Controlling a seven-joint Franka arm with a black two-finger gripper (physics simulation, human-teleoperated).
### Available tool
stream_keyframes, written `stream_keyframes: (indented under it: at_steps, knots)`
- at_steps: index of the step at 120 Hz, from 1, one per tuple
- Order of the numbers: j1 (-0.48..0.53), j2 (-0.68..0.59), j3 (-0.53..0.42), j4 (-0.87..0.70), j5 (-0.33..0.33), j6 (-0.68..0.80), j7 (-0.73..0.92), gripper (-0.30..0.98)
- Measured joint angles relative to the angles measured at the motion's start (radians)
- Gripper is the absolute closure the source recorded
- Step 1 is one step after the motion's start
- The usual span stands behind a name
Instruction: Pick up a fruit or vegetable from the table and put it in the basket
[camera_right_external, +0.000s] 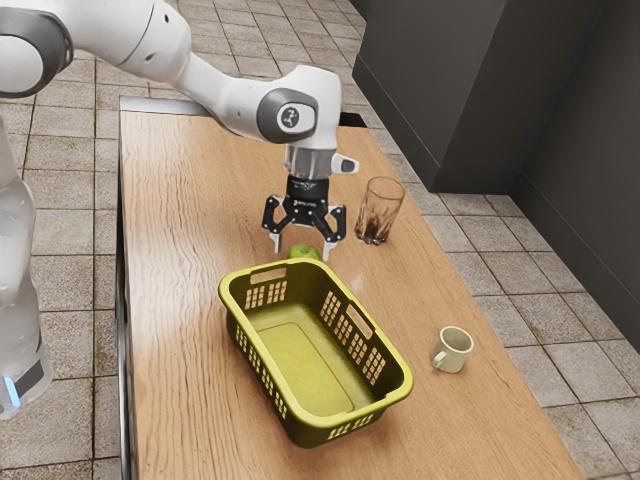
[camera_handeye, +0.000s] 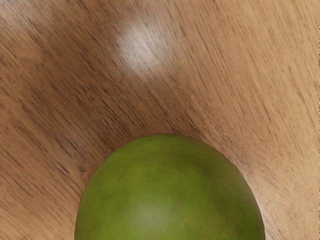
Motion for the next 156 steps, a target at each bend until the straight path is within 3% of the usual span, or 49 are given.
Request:
stream_keyframes:
  at_steps: [54, 73, 90, 114, 125, 138, 156]
  knots:
    - [0.000, 0.047, -0.001, 0.002, -0.021, 0.026, 0.011, 0.05]
    - [-0.001, 0.054, 0.000, 0.002, -0.025, 0.034, 0.012, 0.30]
    - [-0.003, 0.049, 0.001, 0.004, -0.019, 0.037, 0.008, 0.39]
    - [0.016, -0.051, 0.045, 0.001, -0.008, 0.038, 0.000, 0.37]
    - [0.027, -0.169, 0.050, 0.002, 0.043, 0.037, -0.011, 0.36]
    - [-0.111, -0.259, 0.049, 0.015, 0.088, 0.035, -0.045, 0.36]
    - [-0.261, -0.251, 0.040, 0.039, 0.104, 0.035, -0.102, 0.36]
